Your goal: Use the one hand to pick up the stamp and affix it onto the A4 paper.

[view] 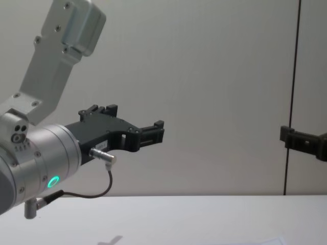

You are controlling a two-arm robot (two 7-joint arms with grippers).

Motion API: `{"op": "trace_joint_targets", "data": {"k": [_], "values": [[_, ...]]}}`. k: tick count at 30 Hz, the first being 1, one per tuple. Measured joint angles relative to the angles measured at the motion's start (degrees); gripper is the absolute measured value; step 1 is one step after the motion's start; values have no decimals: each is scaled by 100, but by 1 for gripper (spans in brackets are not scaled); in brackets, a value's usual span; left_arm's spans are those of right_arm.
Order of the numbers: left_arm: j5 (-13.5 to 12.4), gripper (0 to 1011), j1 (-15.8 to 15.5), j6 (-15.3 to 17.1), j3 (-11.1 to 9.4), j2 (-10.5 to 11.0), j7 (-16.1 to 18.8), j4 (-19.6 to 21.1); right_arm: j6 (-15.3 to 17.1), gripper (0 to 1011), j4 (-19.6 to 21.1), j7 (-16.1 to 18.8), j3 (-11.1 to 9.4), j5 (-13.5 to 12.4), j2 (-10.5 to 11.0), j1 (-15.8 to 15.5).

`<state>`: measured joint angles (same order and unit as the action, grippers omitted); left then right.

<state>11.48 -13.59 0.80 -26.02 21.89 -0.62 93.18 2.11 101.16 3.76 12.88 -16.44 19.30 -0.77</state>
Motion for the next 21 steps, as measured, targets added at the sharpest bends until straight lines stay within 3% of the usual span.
{"op": "trace_joint_targets", "data": {"k": [6,21], "values": [[0,1001,0,0,0,0,0,0,139,1001,-53,-80,-19,6,-11,27],[0,1001,0,0,0,0,0,0,991,1001,-274,-358,-117,-38,14,53]]}}
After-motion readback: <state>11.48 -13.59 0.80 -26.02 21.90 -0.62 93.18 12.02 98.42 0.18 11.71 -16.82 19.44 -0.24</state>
